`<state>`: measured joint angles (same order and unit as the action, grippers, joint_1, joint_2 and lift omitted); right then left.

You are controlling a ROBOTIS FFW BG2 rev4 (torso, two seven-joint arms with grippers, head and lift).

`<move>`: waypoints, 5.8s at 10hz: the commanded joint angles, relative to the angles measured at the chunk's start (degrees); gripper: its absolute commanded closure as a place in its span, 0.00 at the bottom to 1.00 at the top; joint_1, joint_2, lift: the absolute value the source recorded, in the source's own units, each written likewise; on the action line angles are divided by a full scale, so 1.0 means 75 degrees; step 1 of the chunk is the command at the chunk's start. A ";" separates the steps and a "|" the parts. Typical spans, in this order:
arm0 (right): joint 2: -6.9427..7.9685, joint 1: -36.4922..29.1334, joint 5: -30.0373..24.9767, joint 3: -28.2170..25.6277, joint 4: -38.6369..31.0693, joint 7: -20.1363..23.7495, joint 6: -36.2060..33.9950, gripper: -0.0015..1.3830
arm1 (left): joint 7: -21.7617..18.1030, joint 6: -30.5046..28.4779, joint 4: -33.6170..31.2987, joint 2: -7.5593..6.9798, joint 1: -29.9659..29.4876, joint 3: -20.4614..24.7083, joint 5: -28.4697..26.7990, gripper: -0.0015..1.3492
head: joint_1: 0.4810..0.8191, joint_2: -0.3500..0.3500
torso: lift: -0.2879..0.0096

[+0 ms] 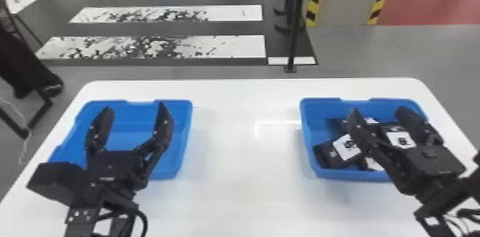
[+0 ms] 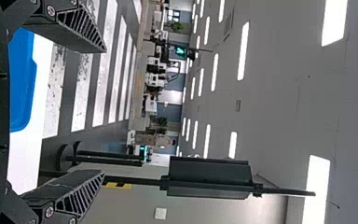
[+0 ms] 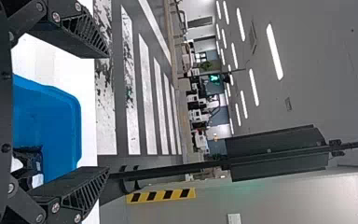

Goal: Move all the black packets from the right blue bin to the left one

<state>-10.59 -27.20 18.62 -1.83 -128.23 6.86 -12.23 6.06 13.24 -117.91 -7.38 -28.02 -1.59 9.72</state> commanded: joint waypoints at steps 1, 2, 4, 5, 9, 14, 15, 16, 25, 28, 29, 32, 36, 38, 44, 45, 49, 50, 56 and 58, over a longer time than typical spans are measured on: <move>-0.0006 0.0027 0.0000 0.0000 0.0007 0.0000 0.0001 0.13 | 0.0000 0.0016 0.0000 0.0000 -0.0014 0.0014 0.0014 0.10 | 0.63 0.58 | 0.40; -0.0006 0.0027 0.0000 0.0000 0.0007 0.0000 0.0001 0.13 | 0.0000 0.0035 0.0000 0.0000 -0.0014 0.0029 0.0029 0.10 | 0.63 0.58 | 0.40; -0.0006 0.0008 0.0000 0.0000 0.0007 0.0000 0.0001 0.13 | 0.0000 0.0035 0.0000 0.0000 -0.0032 0.0029 0.0029 0.10 | 0.63 0.58 | 0.40; -0.0006 0.0008 0.0000 0.0000 0.0007 0.0000 0.0001 0.14 | 0.0000 0.0054 0.0000 0.0000 -0.0032 0.0029 0.0029 0.10 | 0.63 0.58 | 0.40; -0.0006 0.0308 0.0046 -0.0076 0.0157 -0.0012 -0.0356 0.14 | 0.0000 0.0129 0.0000 0.0023 -0.0070 0.0075 0.0045 0.10 | 0.63 0.59 | 0.40; -0.0111 0.1546 -0.0244 -0.0594 0.0401 0.0000 -0.3956 0.14 | 0.0000 0.0148 0.0000 0.0012 -0.0089 0.0044 0.0045 0.10 | 0.63 0.53 | 0.40; -0.0111 0.1696 -0.0320 -0.0594 0.0551 0.0012 -0.4274 0.14 | 0.0000 0.0166 0.0000 0.0012 -0.0089 0.0044 0.0045 0.10 | 0.63 0.52 | 0.40; -0.0111 0.1771 -0.0503 -0.0594 0.0645 0.0012 -0.4293 0.14 | 0.0000 0.0166 0.0000 0.0012 -0.0089 0.0044 0.0045 0.10 | 0.63 0.51 | 0.40; -0.0111 0.2371 -0.0640 -0.0350 0.2051 0.0188 -0.3899 0.17 | -0.0012 0.0429 0.0225 -0.0012 -0.0032 -0.0017 0.0121 0.10 | 0.63 0.48 | 0.40; -0.0111 0.2539 -0.0427 -0.0289 0.2464 0.0199 -0.4106 0.39 | -0.0012 0.0523 0.0281 -0.0024 -0.0014 -0.0017 0.0166 0.10 | 0.63 0.49 | 0.40; -0.0111 0.2671 -0.0427 -0.0289 0.2651 0.0398 -0.4218 0.70 | -0.0012 0.0523 0.0300 -0.0024 -0.0014 -0.0032 0.0166 0.10 | 0.63 0.49 | 0.40; -0.0076 0.2596 0.0427 -0.0289 0.2820 0.0398 -0.4087 0.85 | -0.0012 0.0560 0.0319 -0.0024 -0.0014 -0.0062 0.0182 0.10 | 0.63 0.52 | 0.40; -0.0076 0.2239 0.1417 -0.0350 0.2426 0.0387 -0.3149 0.85 | -0.0012 0.0616 0.0356 -0.0024 0.0005 -0.0154 0.0441 0.10 | 0.63 0.56 | 0.40; -0.0076 0.2052 0.1417 -0.0579 0.1639 0.0363 -0.2924 0.85 | -0.0012 0.0448 0.0375 -0.0106 0.0043 -0.0382 0.1187 0.10 | 0.63 0.56 | 0.40; -0.0158 0.2933 0.3946 -0.0091 0.3214 0.2238 -0.2718 0.85 | -0.0574 0.0748 0.0469 -0.0445 0.0436 -0.1662 0.3975 0.10 | 0.63 0.56 | 0.40; -0.0252 0.3308 0.4342 0.0305 0.3982 0.2707 -0.2643 0.85 | -0.0574 0.0785 0.0525 -0.0481 0.0493 -0.1799 0.3884 0.10 | 0.63 0.57 | 0.40; -0.0404 0.3833 0.5667 0.1676 0.4620 0.3082 -0.2624 0.85 | -0.0574 0.0654 0.0750 -0.0586 0.0755 -0.2195 0.3533 0.10 | 0.63 0.66 | 0.40; -0.0416 0.3889 0.5759 0.1798 0.4582 0.3082 -0.2624 0.85 | -0.0574 0.0560 0.0769 -0.0610 0.0793 -0.2287 0.3533 0.10 | 0.63 0.67 | 0.40; -0.0463 0.4208 0.6277 0.2575 0.4582 0.3082 -0.2606 0.85 | -0.0656 0.0016 0.0825 -0.0633 0.0886 -0.2378 0.3472 0.20 | 0.63 0.71 | 0.40; -0.0463 0.4208 0.6322 0.2605 0.4601 0.3094 -0.2512 0.85 | -0.0539 -0.0171 0.0844 -0.0586 0.0868 -0.2195 0.3442 0.87 | 0.63 0.73 | 0.40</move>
<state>-14.06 4.35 65.88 17.66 -93.76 30.03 -31.29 1.93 12.59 -111.61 -11.89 -21.44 -18.52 35.33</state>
